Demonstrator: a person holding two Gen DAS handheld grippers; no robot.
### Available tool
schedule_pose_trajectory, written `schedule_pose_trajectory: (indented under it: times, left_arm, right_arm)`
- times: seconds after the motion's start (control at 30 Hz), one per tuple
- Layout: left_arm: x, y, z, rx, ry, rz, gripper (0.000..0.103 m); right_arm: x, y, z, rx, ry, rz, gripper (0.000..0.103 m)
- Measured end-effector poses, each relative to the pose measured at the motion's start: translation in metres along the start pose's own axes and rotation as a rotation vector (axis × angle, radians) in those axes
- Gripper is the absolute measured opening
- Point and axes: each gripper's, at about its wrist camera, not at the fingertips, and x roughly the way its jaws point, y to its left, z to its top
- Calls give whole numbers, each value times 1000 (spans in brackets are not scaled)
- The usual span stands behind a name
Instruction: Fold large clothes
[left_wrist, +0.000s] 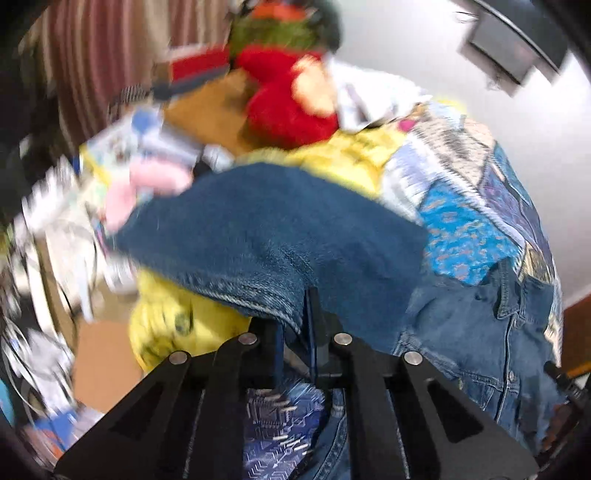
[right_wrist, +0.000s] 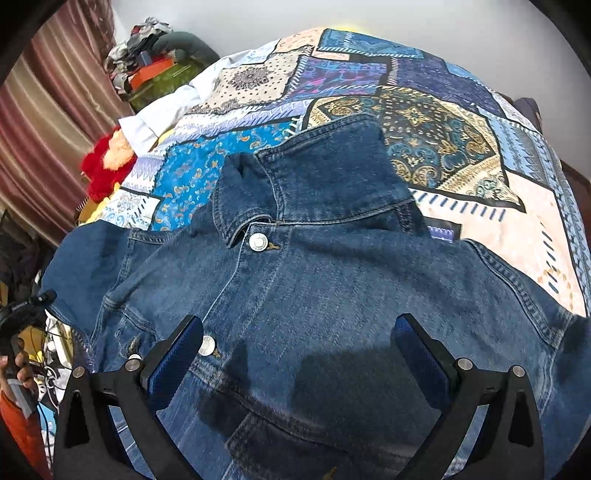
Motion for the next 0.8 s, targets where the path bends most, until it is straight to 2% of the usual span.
schedule_pose_trajectory:
  times: [0.17, 0.27, 0.37, 0.47, 0.6, 0.73, 0.8]
  left_arm:
    - [-38, -76, 14, 212, -131, -58, 7]
    - [-36, -120, 4, 309, -122, -103, 6]
    - [-15, -152, -18, 380, -68, -122, 6]
    - [14, -169, -44, 404, 24, -135, 7]
    - [55, -164, -70, 369, 156, -136, 7]
    - [71, -150, -81, 333, 190, -133, 9]
    - [68, -138, -79, 295, 202, -168, 11]
  right_arm:
    - [-35, -3, -5, -32, -72, -18, 103]
    - [-62, -3, -11, -47, -121, -22, 103]
    - [-88, -4, -18, -59, -161, -25, 103]
    - [-109, -5, -27, -72, -193, -38, 103]
    - [-134, -5, -41, -103, -232, -70, 103]
    - [-149, -1, -52, -140, -259, -89, 103]
    - [-151, 2, -56, -153, -260, -90, 103]
